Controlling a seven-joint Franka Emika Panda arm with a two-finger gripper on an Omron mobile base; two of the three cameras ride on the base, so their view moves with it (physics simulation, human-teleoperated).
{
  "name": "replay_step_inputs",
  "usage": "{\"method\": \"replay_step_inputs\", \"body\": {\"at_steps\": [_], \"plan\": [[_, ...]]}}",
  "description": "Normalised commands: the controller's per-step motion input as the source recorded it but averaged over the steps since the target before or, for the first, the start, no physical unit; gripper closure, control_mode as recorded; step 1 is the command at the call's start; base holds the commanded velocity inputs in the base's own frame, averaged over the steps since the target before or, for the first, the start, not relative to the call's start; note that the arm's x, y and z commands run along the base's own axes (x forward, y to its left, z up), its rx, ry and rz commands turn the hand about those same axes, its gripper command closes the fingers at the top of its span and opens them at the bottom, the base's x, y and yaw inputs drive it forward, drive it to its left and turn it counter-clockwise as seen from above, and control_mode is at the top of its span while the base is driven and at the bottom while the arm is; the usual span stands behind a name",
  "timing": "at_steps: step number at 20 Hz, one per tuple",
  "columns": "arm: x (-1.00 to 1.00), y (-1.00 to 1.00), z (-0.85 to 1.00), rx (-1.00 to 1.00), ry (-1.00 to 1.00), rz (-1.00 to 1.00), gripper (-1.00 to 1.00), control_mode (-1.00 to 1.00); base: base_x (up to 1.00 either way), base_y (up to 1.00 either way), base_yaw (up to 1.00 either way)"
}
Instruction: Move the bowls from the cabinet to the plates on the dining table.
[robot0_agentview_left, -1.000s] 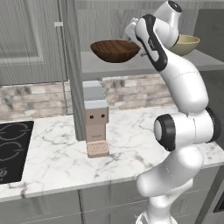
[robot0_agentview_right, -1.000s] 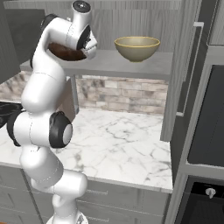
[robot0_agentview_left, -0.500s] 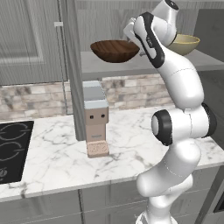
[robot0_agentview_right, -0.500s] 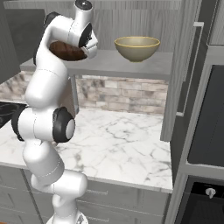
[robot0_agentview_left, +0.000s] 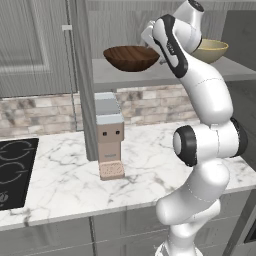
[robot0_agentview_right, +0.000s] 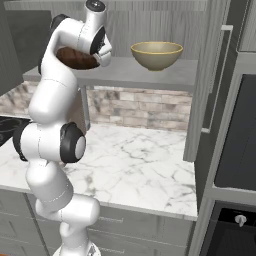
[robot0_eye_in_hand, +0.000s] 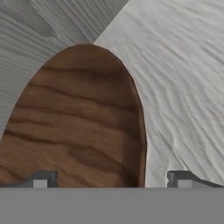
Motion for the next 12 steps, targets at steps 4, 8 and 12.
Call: {"method": "replay_step_inputs", "body": {"at_steps": [4, 8, 12], "plan": [[0.0, 0.0, -0.14, 0.0, 0.02, -0.02, -1.0, -1.0, 0.0, 0.0, 0.0], [0.0, -0.03, -0.04, 0.0, 0.04, -0.02, -1.0, -1.0, 0.0, 0.0, 0.0], [0.0, 0.0, 0.0, 0.0, 0.0, -0.01, -1.0, -1.0, 0.0, 0.0, 0.0]]}}
